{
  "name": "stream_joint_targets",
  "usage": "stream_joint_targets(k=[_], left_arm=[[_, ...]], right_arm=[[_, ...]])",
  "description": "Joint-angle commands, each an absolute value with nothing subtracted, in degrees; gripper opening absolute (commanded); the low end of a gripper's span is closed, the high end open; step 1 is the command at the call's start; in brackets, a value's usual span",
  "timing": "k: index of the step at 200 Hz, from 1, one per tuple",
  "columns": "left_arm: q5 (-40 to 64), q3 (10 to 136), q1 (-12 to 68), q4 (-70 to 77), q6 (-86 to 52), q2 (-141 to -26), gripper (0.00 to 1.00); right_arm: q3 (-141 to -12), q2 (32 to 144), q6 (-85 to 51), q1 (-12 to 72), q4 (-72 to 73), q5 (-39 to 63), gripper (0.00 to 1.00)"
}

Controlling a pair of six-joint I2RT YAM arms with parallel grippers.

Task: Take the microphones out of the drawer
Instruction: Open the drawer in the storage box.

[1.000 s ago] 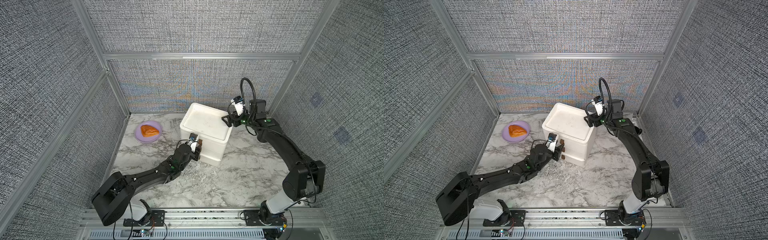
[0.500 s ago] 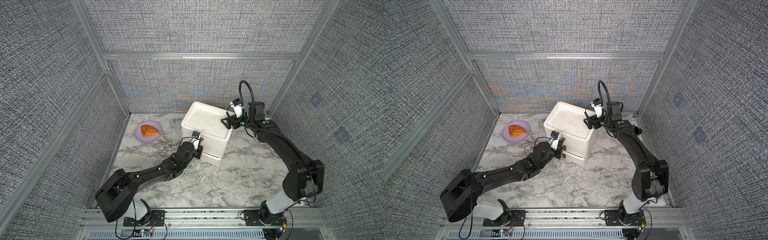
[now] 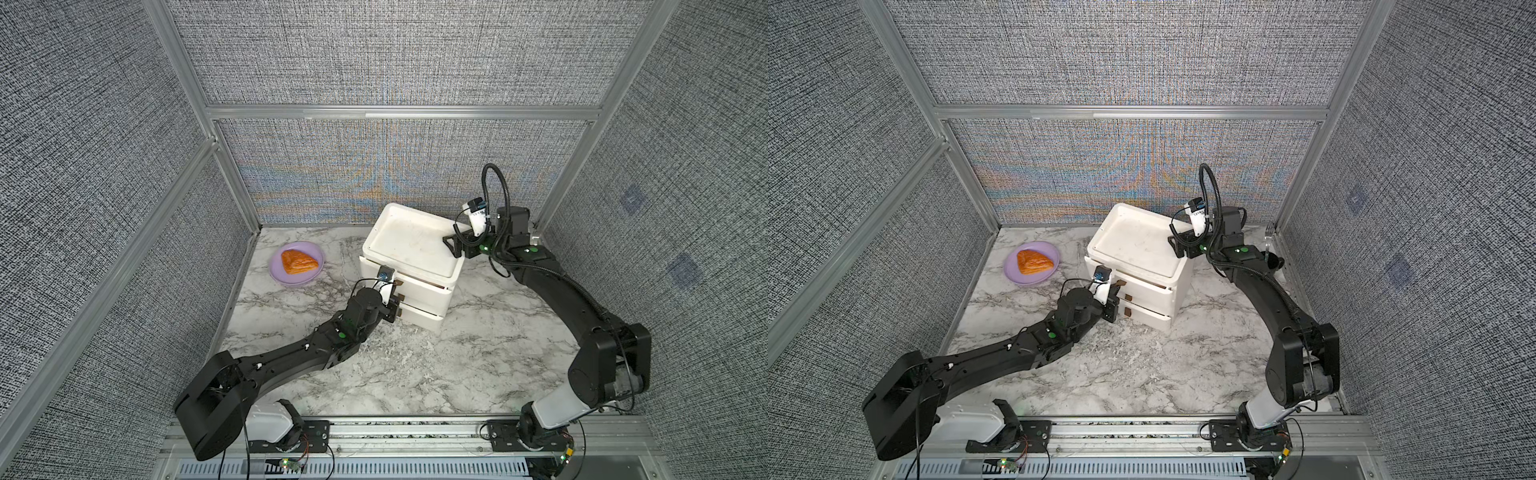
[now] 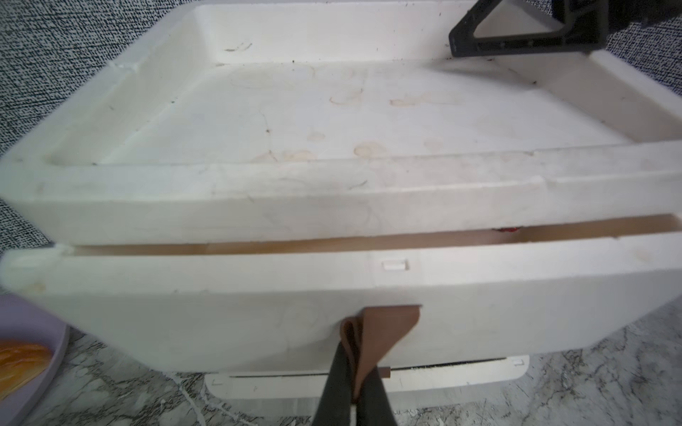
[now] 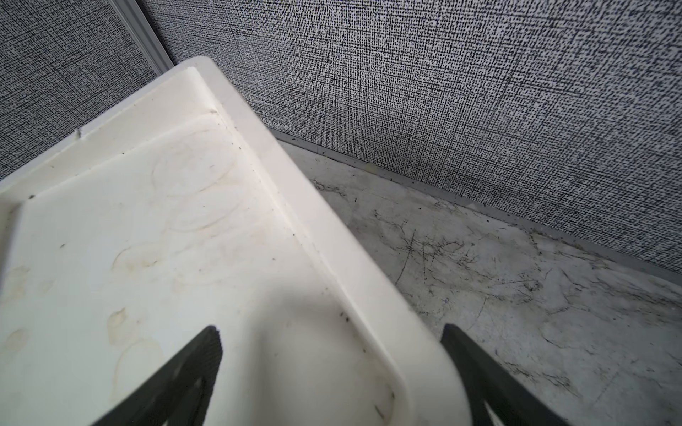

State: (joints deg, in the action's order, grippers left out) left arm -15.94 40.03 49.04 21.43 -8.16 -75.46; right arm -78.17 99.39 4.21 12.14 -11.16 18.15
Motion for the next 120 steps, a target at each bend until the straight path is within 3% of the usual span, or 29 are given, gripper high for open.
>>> stream_joint_targets(k=[1,120], left_arm=[[-17.6,39.0,49.1,19.3,-9.5,-73.5,0.0],[-27.5,29.6,56.2,6.9,-16.2,-58.3,0.0]], right_arm=[[-78.1,99.4,4.9,12.1,-11.5,15.9,0.94],[-79.4,98.5,4.9,13.2,-12.2,16.4,0.94]])
